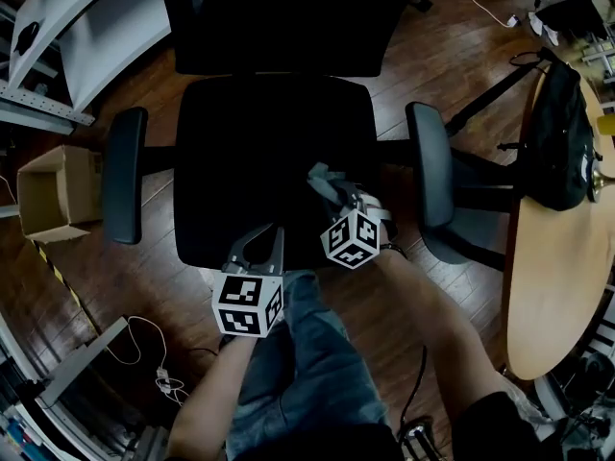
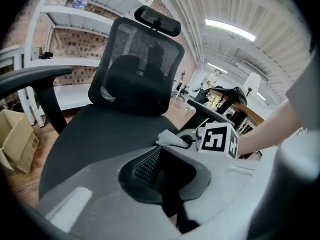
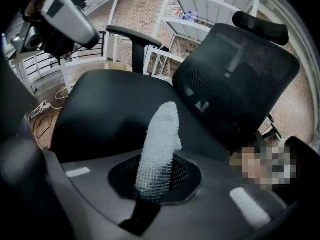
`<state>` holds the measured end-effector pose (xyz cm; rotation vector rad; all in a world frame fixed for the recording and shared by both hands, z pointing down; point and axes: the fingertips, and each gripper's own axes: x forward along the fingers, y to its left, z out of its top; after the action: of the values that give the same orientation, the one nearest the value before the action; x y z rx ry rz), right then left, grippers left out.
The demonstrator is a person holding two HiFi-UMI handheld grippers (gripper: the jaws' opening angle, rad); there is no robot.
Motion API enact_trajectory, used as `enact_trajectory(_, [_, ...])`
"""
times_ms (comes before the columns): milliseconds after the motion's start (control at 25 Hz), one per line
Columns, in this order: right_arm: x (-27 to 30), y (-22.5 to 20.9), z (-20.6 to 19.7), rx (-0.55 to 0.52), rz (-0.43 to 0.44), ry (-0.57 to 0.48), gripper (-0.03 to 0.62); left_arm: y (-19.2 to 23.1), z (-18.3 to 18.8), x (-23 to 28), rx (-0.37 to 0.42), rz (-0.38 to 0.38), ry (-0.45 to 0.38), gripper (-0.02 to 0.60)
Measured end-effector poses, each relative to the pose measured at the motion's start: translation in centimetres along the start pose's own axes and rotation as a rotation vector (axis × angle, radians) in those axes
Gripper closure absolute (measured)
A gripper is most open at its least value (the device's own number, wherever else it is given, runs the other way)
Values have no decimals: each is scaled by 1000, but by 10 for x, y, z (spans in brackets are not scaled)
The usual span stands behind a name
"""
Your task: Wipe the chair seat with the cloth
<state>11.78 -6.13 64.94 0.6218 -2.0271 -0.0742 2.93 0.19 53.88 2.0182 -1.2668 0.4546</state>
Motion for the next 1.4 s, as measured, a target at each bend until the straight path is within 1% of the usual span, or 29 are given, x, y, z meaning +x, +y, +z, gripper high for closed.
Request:
enact_trajectory(240, [-34,48,-13,-4,31,-15,582,-16,-12,-4,6,-8,-2,583])
enact_trajectory(520, [-65,83,-22,11,45,-35,582,-35,-32,-9,17,-28,17,583])
enact_trajectory(840, [-83,134,-36,23,109,-37,580,-50,-45,-5,10,-45,19,583])
enact_trajectory(920, [-85,141,-40,20,115,-36,582,-53,-47,-4,9,-51,21,583])
enact_trajectory(1040, [-86,136,-39,34,92,-50,582,-51,-46,-3,4,-48,18,583])
enact_trajectory(1160, [-87,116,-29,48,55,-75,582,-47,-42,-2,-6,-39,14,583])
enact_trajectory(1280, [-82,83,-17,73,6,-90,582,-49,-33,2,-12,-43,6,583])
enact_trajectory(1400, [-73,42,-7,88,-52,-83,582,-54,-15,4,-9,-60,-16,583])
